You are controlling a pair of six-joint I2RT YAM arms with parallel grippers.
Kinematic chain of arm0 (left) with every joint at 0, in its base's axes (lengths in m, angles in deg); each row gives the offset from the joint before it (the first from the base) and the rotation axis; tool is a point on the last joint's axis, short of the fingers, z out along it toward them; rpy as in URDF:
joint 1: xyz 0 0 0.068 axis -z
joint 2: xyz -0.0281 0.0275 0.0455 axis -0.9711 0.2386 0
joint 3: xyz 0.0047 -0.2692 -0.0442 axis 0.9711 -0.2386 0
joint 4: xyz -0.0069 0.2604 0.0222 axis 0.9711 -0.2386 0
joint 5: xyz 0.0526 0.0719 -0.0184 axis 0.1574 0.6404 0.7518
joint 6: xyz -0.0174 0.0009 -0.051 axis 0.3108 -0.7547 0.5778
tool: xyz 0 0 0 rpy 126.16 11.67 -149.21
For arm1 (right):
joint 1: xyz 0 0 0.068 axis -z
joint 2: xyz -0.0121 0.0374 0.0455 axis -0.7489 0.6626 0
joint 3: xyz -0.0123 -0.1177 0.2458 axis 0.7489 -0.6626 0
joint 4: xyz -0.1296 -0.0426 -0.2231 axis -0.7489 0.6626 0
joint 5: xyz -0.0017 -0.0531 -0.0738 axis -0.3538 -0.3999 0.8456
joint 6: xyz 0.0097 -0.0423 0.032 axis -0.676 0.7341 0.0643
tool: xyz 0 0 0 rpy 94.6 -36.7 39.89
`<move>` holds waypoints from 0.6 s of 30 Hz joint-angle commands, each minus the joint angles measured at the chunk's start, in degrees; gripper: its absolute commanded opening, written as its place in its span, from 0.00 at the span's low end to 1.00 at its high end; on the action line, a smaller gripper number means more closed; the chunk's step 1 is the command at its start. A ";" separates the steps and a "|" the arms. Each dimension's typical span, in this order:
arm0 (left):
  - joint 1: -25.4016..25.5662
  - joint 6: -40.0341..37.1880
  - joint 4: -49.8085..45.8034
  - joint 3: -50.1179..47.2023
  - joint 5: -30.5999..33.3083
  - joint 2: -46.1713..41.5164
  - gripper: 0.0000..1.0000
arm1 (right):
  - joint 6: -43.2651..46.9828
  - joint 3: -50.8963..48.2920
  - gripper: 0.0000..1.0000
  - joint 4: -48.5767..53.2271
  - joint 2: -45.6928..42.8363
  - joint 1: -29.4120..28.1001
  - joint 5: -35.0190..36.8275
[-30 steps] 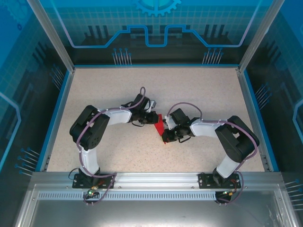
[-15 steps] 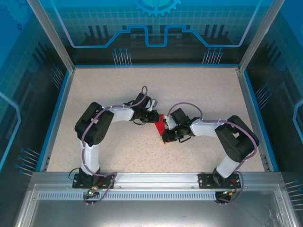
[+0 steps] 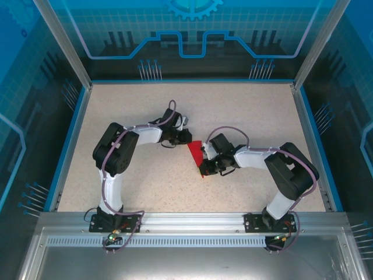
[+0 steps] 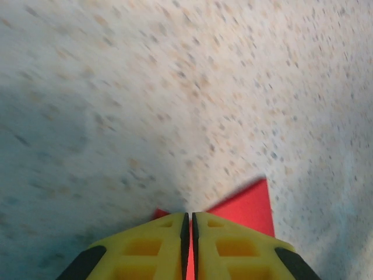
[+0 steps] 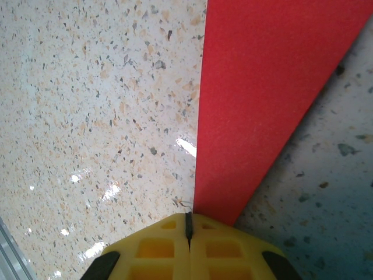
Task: Fold a paper plane with a square sheet of paper (pick it up from the middle)
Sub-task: Fold the wing for the fifth time at the center of the table.
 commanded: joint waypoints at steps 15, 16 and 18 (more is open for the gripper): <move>-3.66 4.20 0.41 0.81 1.49 -10.60 0.15 | -0.36 -2.83 0.03 11.74 1.66 -0.05 4.34; -2.90 5.11 1.35 -0.90 0.81 -11.94 0.15 | -0.29 -2.60 0.03 11.74 1.49 -0.04 4.35; -1.01 5.43 1.85 -3.60 1.11 -13.94 0.15 | -0.30 -2.17 0.03 11.57 1.66 -0.04 4.63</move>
